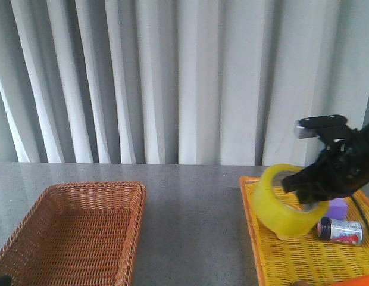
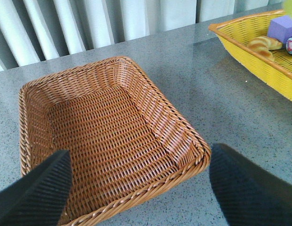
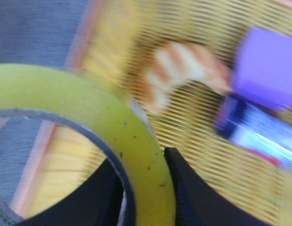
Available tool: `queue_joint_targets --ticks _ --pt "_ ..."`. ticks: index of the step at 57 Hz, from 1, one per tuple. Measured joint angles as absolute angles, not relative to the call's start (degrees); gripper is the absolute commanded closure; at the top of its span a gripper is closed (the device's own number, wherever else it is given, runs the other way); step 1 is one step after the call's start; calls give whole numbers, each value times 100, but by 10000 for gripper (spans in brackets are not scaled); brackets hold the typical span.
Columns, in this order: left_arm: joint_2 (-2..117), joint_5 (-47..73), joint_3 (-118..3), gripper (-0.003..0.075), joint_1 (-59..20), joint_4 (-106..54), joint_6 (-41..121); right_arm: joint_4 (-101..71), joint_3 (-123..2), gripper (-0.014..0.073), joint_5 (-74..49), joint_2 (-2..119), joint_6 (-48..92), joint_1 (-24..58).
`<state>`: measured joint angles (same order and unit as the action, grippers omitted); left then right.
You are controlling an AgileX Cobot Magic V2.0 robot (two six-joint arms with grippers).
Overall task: Transfer tape with both arms
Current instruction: 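Lift the tape roll and lower it onto the table between the baskets, then open the right gripper and withdraw it back over the yellow basket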
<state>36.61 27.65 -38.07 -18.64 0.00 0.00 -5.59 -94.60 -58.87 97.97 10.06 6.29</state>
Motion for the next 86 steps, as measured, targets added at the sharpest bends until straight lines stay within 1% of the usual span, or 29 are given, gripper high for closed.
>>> queue_joint_targets --ticks 12,22,33,41,46,52,60,64,73,86 --pt "3661 2765 -3807 134 -1864 0 0 -565 -9475 397 -5382 10117 1122 1864" --pt "3661 2765 -3807 134 -1864 0 0 -283 -9995 391 -5494 10758 1124 2463" --pt "3661 2765 -3807 134 -1864 0 0 35 -10911 382 -6079 11609 1135 2694" --pt "3661 2765 -3807 134 -1864 0 0 308 -11334 366 -6400 12164 1161 2724" --pt "3661 2765 -3807 134 -1864 0 0 374 -11499 344 -6486 12412 1185 2724" --pt "3661 2765 -3807 134 -1864 0 0 388 -11593 292 -6517 12580 1240 2724" --pt "3661 2765 -3807 134 -1864 0 0 395 -11648 199 -6494 12583 1275 2724" --pt "3661 2765 -3807 134 -1864 0 0 395 -11709 172 -6494 12583 1281 2724" --pt "3661 2765 -3807 134 -1864 0 0 350 -11895 169 -6698 12341 1232 2724" --pt "3661 2765 -3807 134 -1864 0 0 56 -11977 181 -6905 11140 1051 2702"
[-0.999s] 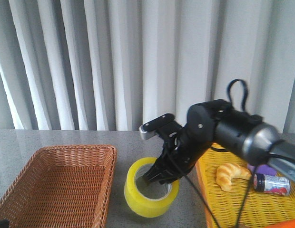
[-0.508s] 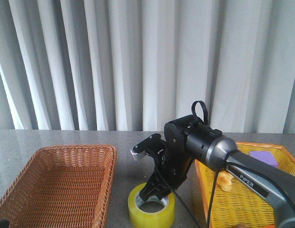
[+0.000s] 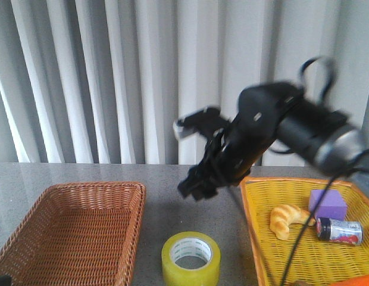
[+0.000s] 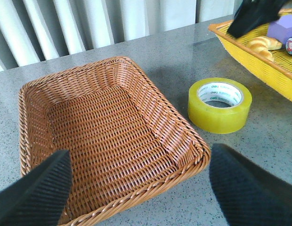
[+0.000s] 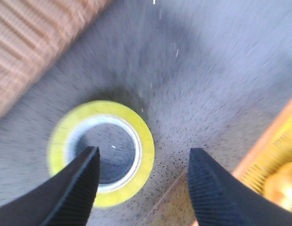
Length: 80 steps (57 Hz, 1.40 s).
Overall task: Transfer tape with both arms
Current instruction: 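Open the right gripper and withdraw it back over the yellow basket, then reach the left gripper down to the tape roll on the table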
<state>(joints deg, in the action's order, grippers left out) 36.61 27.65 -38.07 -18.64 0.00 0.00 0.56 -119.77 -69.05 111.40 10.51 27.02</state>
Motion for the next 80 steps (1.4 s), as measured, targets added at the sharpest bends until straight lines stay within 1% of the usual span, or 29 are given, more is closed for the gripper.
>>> queue_joint_targets --ticks 7,20,26,33,44,48,52,62,67,75,80 --pt "3661 2765 -3807 134 -1864 0 0 -83 -11988 193 -7114 10570 964 2638" --pt "3661 2765 -3807 134 -1864 0 0 -104 -11988 216 -7265 9960 868 2581" --pt "3661 2765 -3807 134 -1864 0 0 -204 -11720 223 -7206 9669 849 2581" --pt "3661 2765 -3807 134 -1864 0 0 -244 -10567 228 -6589 9093 842 2581" --pt "3661 2765 -3807 134 -1864 0 0 -40 -8051 229 -4806 7841 477 2573" --pt "3661 2765 -3807 134 -1864 0 0 94 -7236 229 -4279 7370 172 2443" --pt "3661 2765 -3807 134 -1864 0 0 161 -6421 229 -3895 6878 -104 2127" --pt "3661 2765 -3807 134 -1864 0 0 198 -4837 229 -3541 5758 -306 1168" --pt "3661 2765 -3807 134 -1864 0 0 192 -4176 229 -3508 5127 -340 846" --pt "3661 2731 -3807 134 -1864 0 0 171 -3418 229 -3508 4131 -339 754" --pt "3661 2597 -3807 134 -1864 0 0 166 -3182 229 -3537 3673 -339 754"
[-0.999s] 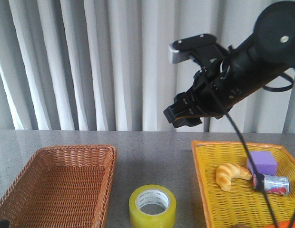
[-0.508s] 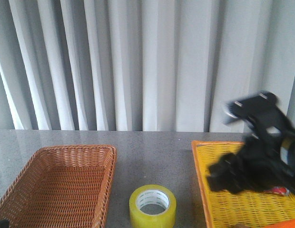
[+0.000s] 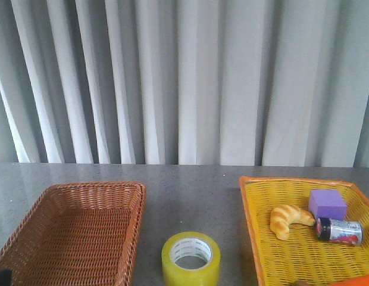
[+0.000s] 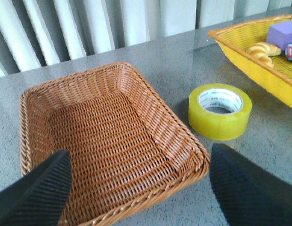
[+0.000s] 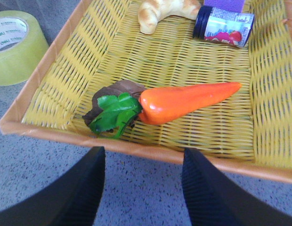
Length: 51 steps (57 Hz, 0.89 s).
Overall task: Transfer tape with both arms
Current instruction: 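Reach the left gripper down to the tape roll on the table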
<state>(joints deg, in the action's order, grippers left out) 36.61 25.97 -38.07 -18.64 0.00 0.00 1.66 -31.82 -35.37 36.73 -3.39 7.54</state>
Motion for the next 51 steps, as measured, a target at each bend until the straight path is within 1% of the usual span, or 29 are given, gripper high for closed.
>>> queue_joint_targets --ticks 11,20,28,42,51 --pt "3691 2247 -3814 134 -1864 0 0 166 -3023 229 -3692 3174 -339 754" --pt "4234 2360 -4212 134 -1864 0 220 154 -3023 229 -3772 3136 -339 754" --pt "5075 2702 -4911 134 -2036 -41 604 154 -3023 229 -3785 3136 -339 754" --pt "6881 2972 -6177 134 -2817 -300 1412 149 -3023 229 -3791 3136 -339 754" --pt "8108 3613 -7210 134 -3005 -319 1520 149 -3023 229 -3791 3136 -339 754"
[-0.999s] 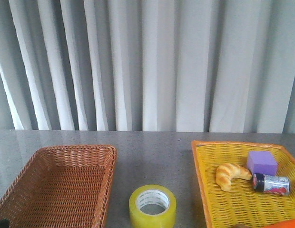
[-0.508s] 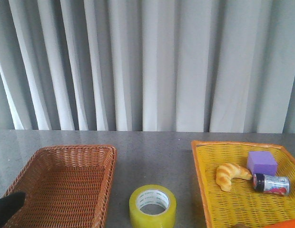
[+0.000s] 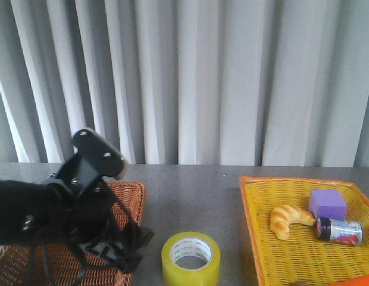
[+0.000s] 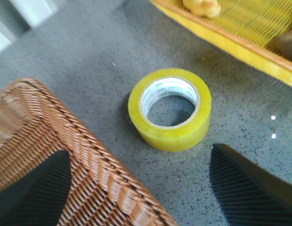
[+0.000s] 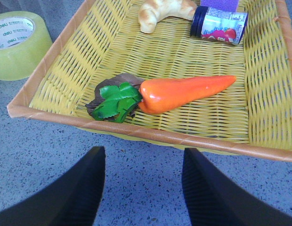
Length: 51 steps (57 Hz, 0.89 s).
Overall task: Transfer tape with both arms
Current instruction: 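Reach the left gripper down to the tape roll on the table, then grasp the tape roll rim with the left gripper and lift it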
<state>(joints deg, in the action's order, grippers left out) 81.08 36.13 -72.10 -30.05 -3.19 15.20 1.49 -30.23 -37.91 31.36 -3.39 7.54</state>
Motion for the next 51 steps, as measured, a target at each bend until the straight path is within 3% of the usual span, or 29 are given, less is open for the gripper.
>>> queue_joint_targets --ticks 24,51 --pt "10768 4602 -9695 139 -3005 -319 1623 149 -3023 229 -3797 3136 -339 754" --pt "12583 5446 -11593 258 -3005 -279 1617 149 -3023 229 -3797 3136 -339 754"
